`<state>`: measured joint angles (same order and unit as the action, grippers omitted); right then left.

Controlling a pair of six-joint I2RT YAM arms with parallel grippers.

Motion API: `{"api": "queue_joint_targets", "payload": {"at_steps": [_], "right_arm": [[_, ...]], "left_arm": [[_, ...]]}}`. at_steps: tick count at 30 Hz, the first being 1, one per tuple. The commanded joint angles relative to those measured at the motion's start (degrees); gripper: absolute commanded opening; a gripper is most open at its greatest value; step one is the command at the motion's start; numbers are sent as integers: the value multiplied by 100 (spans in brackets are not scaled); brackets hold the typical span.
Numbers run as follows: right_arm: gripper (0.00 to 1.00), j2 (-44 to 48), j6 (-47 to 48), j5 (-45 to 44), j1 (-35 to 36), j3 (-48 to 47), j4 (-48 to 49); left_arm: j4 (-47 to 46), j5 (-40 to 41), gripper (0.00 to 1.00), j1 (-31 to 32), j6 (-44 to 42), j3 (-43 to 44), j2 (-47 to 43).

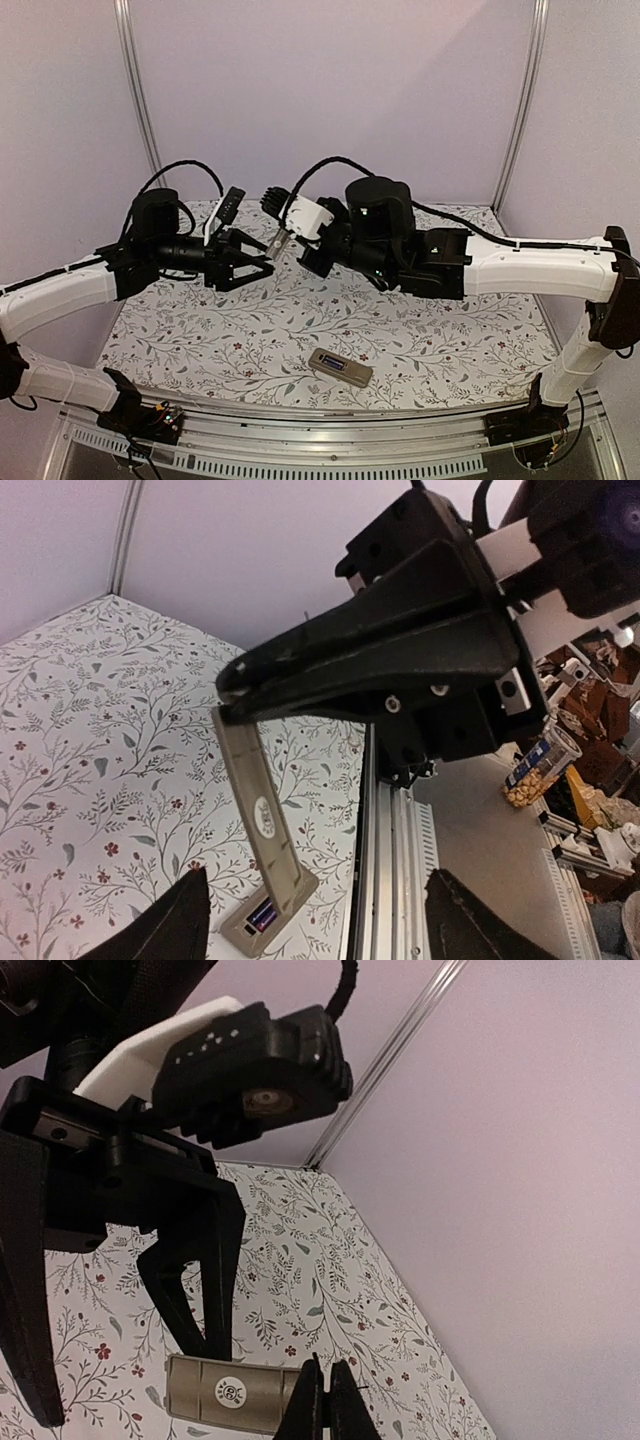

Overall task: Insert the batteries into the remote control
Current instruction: Pass from the right arm to the left

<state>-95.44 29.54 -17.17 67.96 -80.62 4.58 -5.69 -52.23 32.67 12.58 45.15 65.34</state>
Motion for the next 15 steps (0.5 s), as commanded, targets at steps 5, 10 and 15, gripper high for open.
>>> {"api": "queue_joint_targets", "payload": {"at_steps": [5, 10, 15], "right_arm": [[0, -82, 509, 447, -2, -68, 166], [0, -63, 525, 560, -2, 9, 217], [0, -65, 535, 591, -1, 33, 223]], "left_arm": [[-592, -162, 58, -46, 811, 253, 376], [-750, -305, 40, -14, 887, 249, 450], [-766, -307, 24, 81, 899, 224, 464]]}}
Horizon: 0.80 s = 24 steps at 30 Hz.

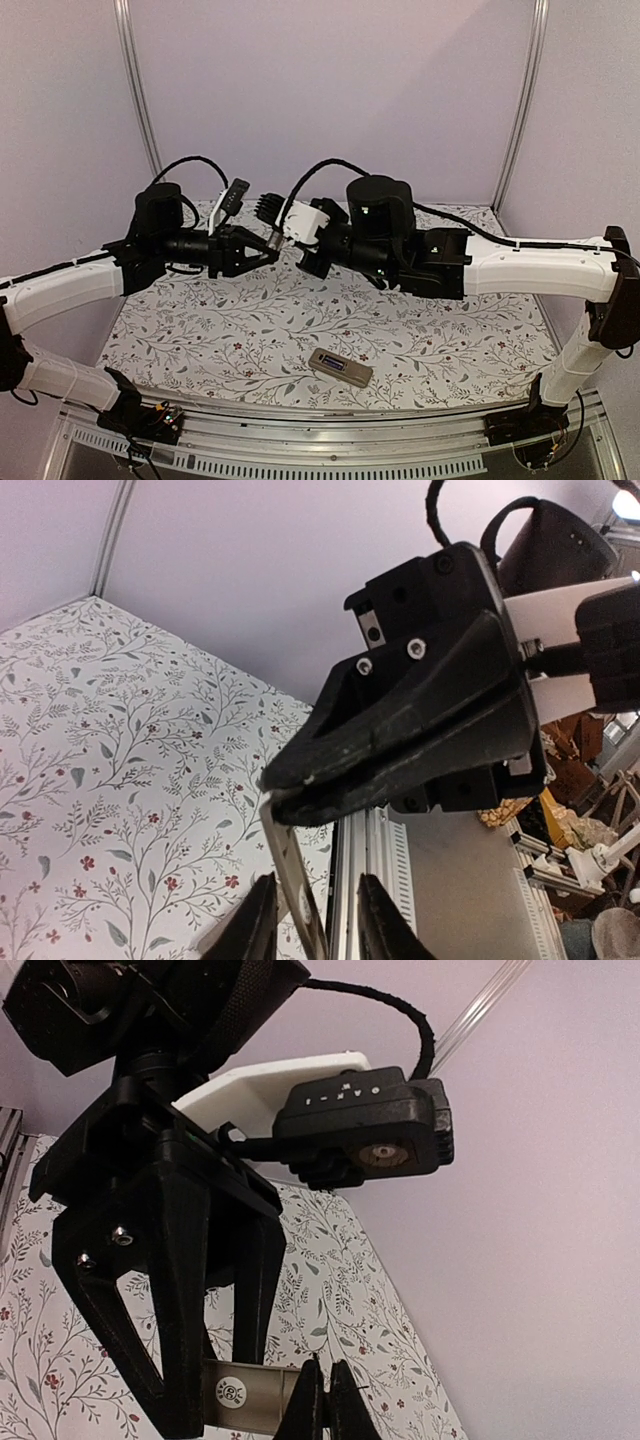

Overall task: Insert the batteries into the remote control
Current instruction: Pass from the right arm to the left, then pass from the left arm to the right

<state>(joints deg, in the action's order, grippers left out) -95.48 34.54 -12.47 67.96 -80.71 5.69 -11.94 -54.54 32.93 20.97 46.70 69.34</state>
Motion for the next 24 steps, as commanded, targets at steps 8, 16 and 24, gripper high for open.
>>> {"api": "queue_joint_targets", "payload": {"at_steps": [8, 16, 24], "right_arm": [[0, -23, 17, 345, -2, 90, 141], [77, 341, -15, 883, -109, 406, 266], [82, 1361, 727, 5185, -802, 1224, -136]], "left_arm": [[-244, 46, 0, 90, 152, -21, 27], [-349, -297, 0, 102, -564, -108, -45], [-706, -1988, 0, 124, -2404, 174, 291]]}}
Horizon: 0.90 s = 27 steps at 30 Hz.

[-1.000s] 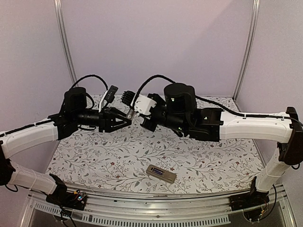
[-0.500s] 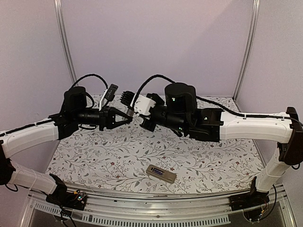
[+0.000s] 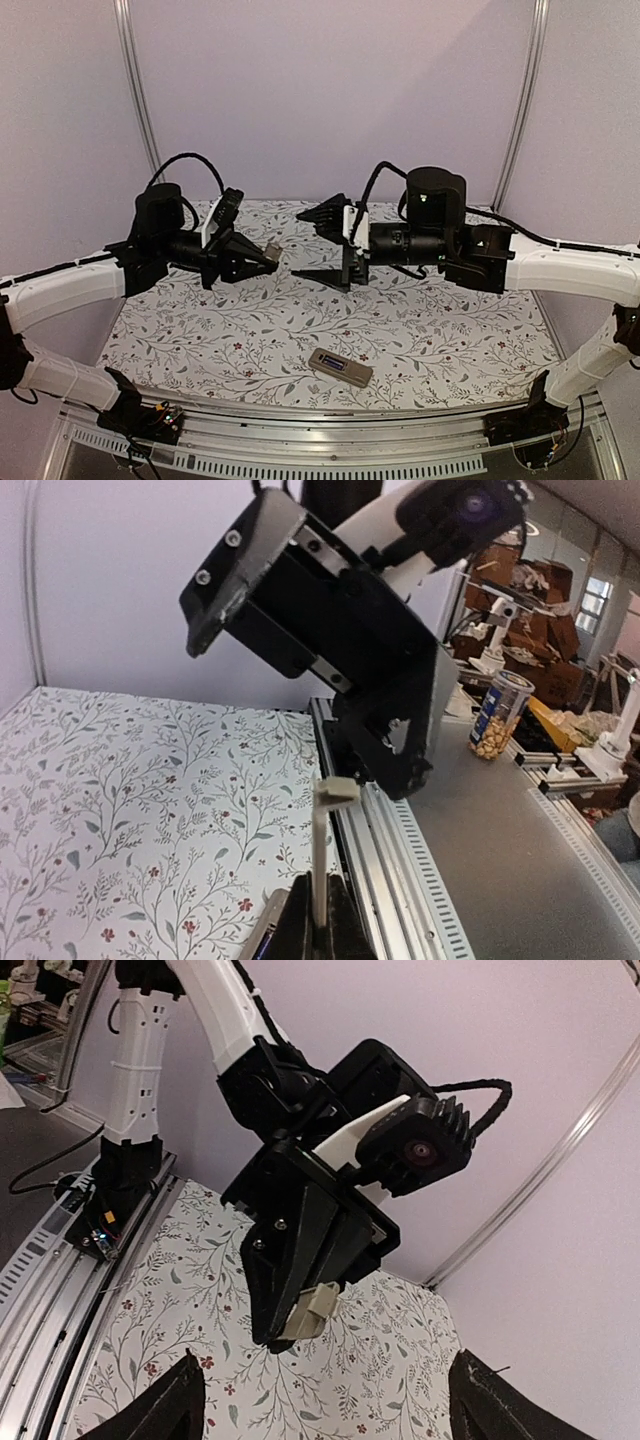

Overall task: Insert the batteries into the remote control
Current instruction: Pass from the left arm to the right

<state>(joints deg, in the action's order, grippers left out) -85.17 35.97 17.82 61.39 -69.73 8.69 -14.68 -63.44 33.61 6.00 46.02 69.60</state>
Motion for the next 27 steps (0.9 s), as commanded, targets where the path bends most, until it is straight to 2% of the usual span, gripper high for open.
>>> {"api": "queue_joint_targets", "payload": {"at_steps": [1, 7, 11, 20, 22, 26, 27], "right_arm": [[82, 326, 839, 2280, -144, 71, -634], [79, 116, 1212, 2715, -144, -370, -1449], [77, -78, 1555, 2934, -144, -696, -1921], [74, -152, 1767, 2920, -157, -752, -2032], [69, -188, 1864, 3039, -190, -794, -2054], [50, -355, 1959, 3243, -236, -1121, -2197], [49, -428, 1947, 3183, -240, -1204, -2234]], "left_arm": [[-568, -1328, 0, 75, -920, 320, 369], [-699, -1954, 0, 423, -1277, 739, 916], [-694, -1951, 0, 699, -1406, 884, 1129], [-681, -1734, 0, 1066, -1504, 1008, 1356], [-643, -1726, 0, 1118, -1545, 1056, 1396], [-555, -1572, 0, 1162, -1520, 1110, 1459], [-556, -1429, 0, 1163, -1515, 1099, 1439]]}}
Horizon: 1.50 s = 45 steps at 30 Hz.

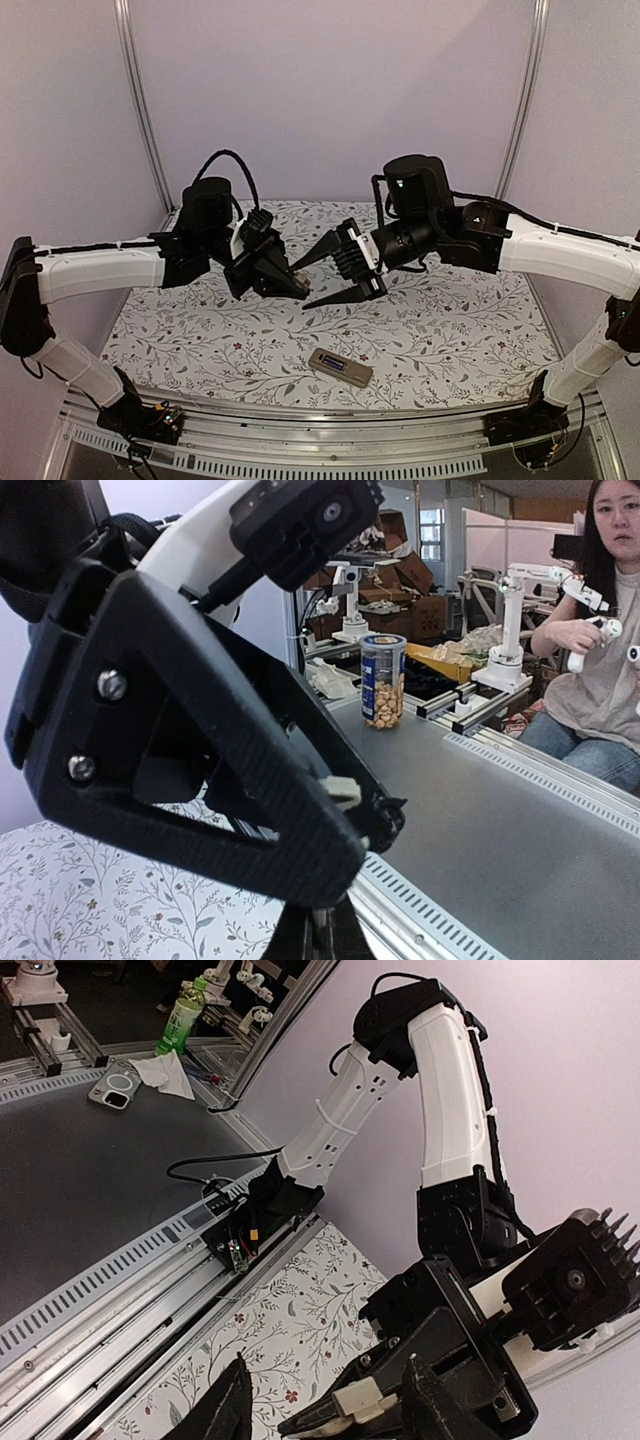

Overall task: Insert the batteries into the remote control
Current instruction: Pass from the left arm to the right

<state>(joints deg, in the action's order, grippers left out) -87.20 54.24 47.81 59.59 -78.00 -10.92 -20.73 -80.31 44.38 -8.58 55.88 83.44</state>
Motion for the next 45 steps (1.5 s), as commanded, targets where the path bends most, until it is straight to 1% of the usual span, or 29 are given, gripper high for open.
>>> {"api": "queue_joint_targets", "payload": {"at_steps": [1, 2, 4, 6, 7, 8, 9, 10, 11, 12, 14, 16, 18, 22, 29, 31, 33, 36, 37, 39, 40, 41, 42, 43, 45], "right_arm": [[49, -277, 47, 68, -62, -435, -279], [50, -306, -138, -56, -62, -459, -276], [57, -258, -411, -280, -62, -369, -167], [63, -65, -908, -568, -57, 29, 368], [69, 22, -1194, -703, -61, 201, 733], [72, 132, -1413, -819, -62, 376, 1079], [72, 205, -1697, -920, -62, 498, 1336], [70, 295, -1844, -1045, -62, 591, 1554], [65, 349, -2089, -1329, -62, 666, 1756], [59, 378, -2497, -1547, -62, 724, 1952], [47, 459, -3018, -1855, -62, 903, 2339], [41, 571, -3490, -2031, -62, 1230, 2857], [35, 716, -3737, -2076, -54, 1506, 3168], [27, 832, -3780, -2153, -36, 1757, 3298], [14, 736, -3841, -1998, -27, 1703, 3340], [5, 690, -3887, -1976, -27, 1685, 3342], [0, 655, -3941, -1977, -31, 1691, 3335], [0, 649, -4024, -2044, -27, 1709, 3331], [0, 658, -4074, -2086, -27, 1723, 3327], [0, 692, -4162, -2290, -27, 1746, 3341], [0, 714, -4243, -2435, -27, 1759, 3342], [0, 749, -4302, -2593, -27, 1777, 3342], [0, 775, -4390, -2807, -29, 1795, 3342], [0, 816, -4473, -3057, -27, 1806, 3342], [0, 934, -4875, -3762, -32, 1813, 3336]], "left_arm": [[47, 410, 0, 82, -66, 86, -5], [25, 642, 0, 81, -58, 48, -85], [-60, 1280, 0, 80, -22, -137, -314], [-82, 1824, 0, 83, -240, -384, -601], [-138, 1973, 0, 81, -346, -497, -729], [-198, 2043, 0, 87, -380, -577, -813], [-240, 2058, 0, 89, -342, -601, -849], [-253, 2049, 0, 96, -262, -578, -850], [-274, 2045, 0, 95, -168, -556, -847], [-312, 2057, 0, 97, -122, -557, -852], [-418, 2144, 0, 94, -136, -640, -915], [-425, 2246, 0, 93, -172, -697, -959], [-390, 2302, 0, 89, -171, -680, -961], [-494, 2299, 0, 92, -97, -675, -962], [-494, 2517, 0, 88, -69, -691, -946], [-493, 2593, 0, 89, -41, -685, -944], [-506, 2637, 0, 96, -46, -677, -948], [-499, 2777, 0, 91, -79, -672, -973], [-464, 2828, 8, 90, -141, -679, -989], [-416, 3059, 40, 97, -294, -741, -1064], [-396, 3234, 53, 98, -384, -771, -1105], [-336, 3450, 63, 102, -590, -801, -1161], [-287, 3698, 69, 100, -804, -824, -1220], [-230, 4059, 72, 122, -1081, -857, -1303], [-252, 5067, 74, 236, -1850, -989, -1506]]}}
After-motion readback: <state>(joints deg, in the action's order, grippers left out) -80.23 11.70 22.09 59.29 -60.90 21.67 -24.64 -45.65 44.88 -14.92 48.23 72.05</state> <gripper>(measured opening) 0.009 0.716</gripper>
